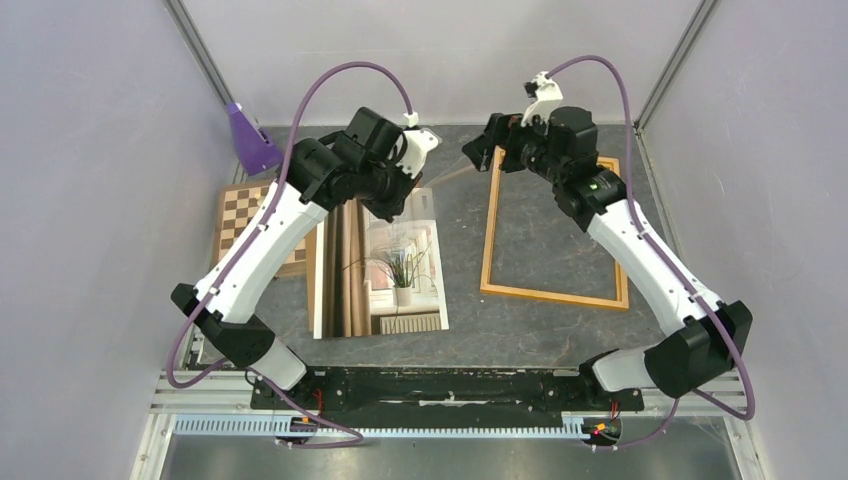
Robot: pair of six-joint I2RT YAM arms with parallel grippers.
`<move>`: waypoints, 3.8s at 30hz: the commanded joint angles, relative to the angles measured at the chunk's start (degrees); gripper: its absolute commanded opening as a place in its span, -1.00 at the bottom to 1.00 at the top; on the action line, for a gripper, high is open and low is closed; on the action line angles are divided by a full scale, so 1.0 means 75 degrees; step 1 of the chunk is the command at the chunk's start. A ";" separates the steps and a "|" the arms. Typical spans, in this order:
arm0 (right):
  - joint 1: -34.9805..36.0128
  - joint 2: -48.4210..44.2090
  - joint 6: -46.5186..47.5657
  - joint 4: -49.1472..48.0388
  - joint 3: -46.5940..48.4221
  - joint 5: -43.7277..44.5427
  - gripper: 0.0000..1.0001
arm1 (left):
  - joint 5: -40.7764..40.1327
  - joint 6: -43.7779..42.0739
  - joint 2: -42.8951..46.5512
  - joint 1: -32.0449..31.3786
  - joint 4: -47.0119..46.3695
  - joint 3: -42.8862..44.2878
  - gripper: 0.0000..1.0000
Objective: Put the photo into the frame
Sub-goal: Pick up the photo frame item at the center of the board, then place the photo frame item in the photo frame.
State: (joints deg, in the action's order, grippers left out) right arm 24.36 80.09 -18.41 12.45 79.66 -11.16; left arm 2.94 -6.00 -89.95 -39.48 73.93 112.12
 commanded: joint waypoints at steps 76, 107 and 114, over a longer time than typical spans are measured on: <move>-0.2490 -0.1583 -0.1615 -0.1279 -0.3775 -0.1231 0.58 | -0.2302 0.2346 -0.0818 -0.3316 -0.4025 -0.1452 -0.95; -0.4375 -0.1293 -0.0898 -0.1283 -0.4723 -0.2118 -0.47 | -0.1752 0.2826 -0.2649 -0.4288 -0.4641 -0.0879 -0.51; -0.4652 -0.1174 -0.0797 -0.1424 -0.4844 -0.2244 -0.72 | -0.1638 0.2932 -0.2926 -0.4345 -0.4678 -0.0673 -0.36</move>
State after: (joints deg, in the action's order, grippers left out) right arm -9.37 70.74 -25.71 5.13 43.55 -26.22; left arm -11.18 10.98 -110.80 -71.29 41.43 103.92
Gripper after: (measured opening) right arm 0.177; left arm 0.273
